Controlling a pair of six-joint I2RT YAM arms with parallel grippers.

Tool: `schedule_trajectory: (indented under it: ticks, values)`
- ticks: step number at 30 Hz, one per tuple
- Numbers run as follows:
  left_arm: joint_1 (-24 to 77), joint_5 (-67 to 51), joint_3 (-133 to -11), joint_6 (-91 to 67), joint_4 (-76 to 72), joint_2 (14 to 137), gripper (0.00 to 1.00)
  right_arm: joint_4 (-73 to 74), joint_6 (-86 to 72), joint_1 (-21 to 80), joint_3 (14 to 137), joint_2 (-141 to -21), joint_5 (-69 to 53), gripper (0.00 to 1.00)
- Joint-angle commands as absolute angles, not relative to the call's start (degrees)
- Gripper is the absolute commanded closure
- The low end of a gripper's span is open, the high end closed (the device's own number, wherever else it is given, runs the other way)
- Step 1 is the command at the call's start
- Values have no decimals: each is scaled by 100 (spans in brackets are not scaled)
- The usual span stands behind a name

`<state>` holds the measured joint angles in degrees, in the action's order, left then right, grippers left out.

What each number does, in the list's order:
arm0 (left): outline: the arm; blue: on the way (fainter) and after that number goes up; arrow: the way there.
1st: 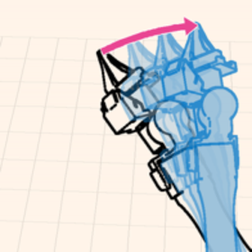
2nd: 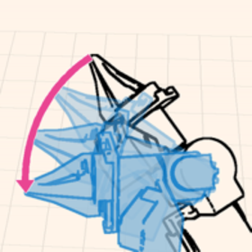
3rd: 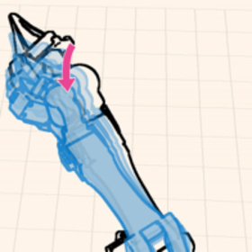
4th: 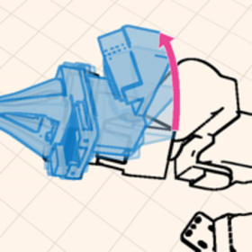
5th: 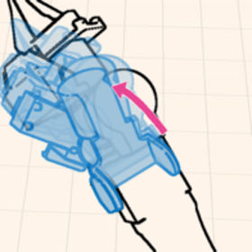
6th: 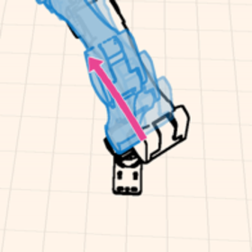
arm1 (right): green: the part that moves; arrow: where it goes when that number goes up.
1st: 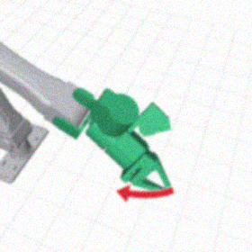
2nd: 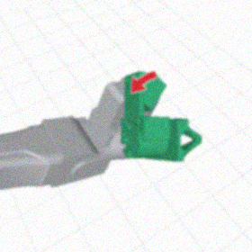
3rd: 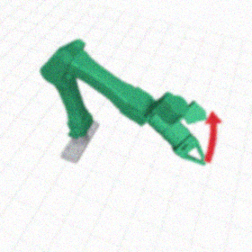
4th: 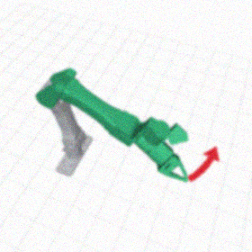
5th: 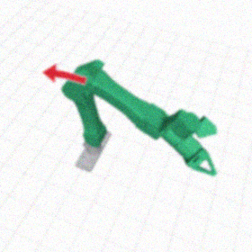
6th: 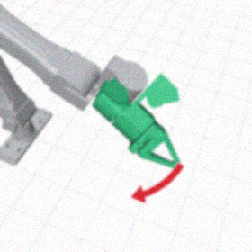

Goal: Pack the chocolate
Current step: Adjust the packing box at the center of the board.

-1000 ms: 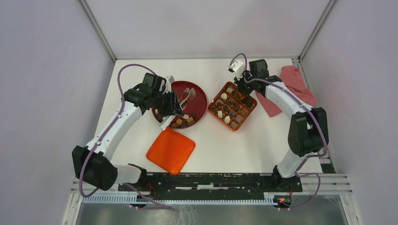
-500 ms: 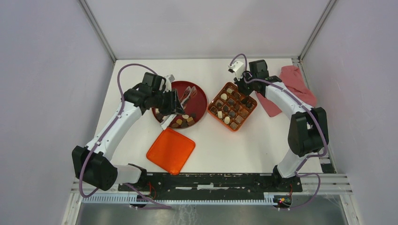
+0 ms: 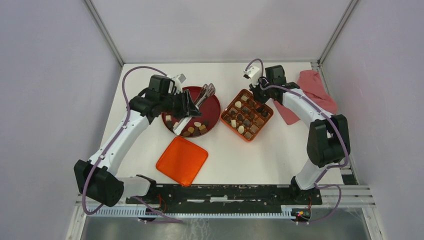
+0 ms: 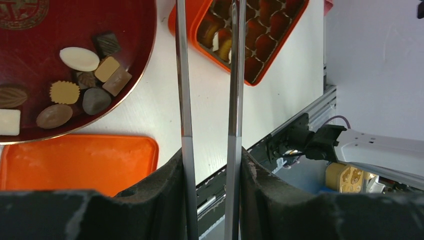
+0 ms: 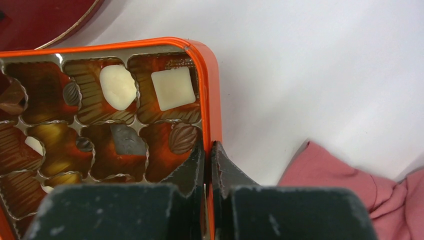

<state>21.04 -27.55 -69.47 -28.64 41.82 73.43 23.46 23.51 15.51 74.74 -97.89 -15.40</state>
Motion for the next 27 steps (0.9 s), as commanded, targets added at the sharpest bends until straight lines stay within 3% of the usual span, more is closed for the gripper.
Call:
schedule_trajectory:
  ticks: [1,10,27]
  values:
    - [2187,-3183,-6972,-3256,3456,7135,98,1972,2079,1573,7464,-9381,-1760,100]
    - [2572,-3430,-6826,-3345,3242,7080,98,1874,1805,1572,7385,-9421,-1919,100]
    - [4297,-3317,-6628,-3488,2116,7977,98,1735,1573,1568,7239,-9387,-1907,100]
